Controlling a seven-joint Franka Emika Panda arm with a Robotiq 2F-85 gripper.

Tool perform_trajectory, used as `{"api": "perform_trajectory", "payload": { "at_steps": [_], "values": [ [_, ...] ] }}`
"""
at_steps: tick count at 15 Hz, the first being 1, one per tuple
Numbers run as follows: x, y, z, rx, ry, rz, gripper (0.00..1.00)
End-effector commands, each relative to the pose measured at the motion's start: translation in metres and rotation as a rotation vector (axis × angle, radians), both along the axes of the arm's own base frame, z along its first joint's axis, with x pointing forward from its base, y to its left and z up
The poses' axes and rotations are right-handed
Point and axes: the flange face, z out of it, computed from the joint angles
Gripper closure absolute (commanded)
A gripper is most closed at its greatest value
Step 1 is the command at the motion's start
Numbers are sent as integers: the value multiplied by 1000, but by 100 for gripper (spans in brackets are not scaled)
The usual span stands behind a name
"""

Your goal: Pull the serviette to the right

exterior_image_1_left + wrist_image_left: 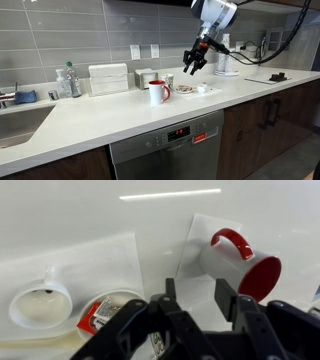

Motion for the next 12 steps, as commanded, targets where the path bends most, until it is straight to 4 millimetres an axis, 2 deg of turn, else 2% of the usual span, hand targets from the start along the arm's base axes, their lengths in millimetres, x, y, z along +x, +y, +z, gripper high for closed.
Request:
{"api": "perform_trajectory", "payload": {
  "at_steps": [1,4,8,10,11,12],
  "values": [
    [-17,17,47,-161,32,122,22],
    [-33,38,80,-293,61,235,1],
    [-48,57,102,-512,8,294,0],
    [-53,63,105,-514,-45,324,0],
    [-41,60,108,-485,-20,304,0],
    [-44,63,109,-489,-28,309,0]
  ]
}}
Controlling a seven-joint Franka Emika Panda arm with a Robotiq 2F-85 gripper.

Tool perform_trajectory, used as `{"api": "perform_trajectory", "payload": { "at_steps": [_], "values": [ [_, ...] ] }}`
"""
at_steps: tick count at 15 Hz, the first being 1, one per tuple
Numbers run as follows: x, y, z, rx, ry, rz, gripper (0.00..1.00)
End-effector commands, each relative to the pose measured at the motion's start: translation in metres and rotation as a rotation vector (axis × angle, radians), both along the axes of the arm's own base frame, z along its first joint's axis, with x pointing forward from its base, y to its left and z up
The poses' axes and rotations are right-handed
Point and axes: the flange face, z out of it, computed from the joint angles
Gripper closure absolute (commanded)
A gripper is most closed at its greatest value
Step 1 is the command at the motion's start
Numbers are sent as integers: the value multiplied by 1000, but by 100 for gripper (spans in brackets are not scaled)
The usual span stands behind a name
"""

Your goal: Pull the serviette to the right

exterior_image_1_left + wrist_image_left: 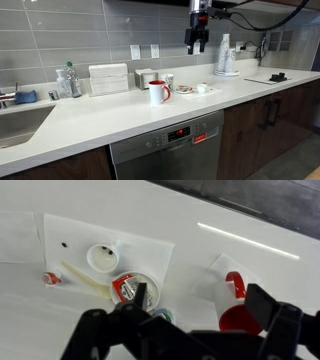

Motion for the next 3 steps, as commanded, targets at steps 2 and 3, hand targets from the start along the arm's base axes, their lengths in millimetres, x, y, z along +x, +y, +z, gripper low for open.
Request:
{"api": "perform_trajectory", "payload": {
  "at_steps": [2,3],
  "values": [
    [-3,1,1,-1,-2,3,0],
    [-3,1,1,-2,-3,4,0]
  ]
}}
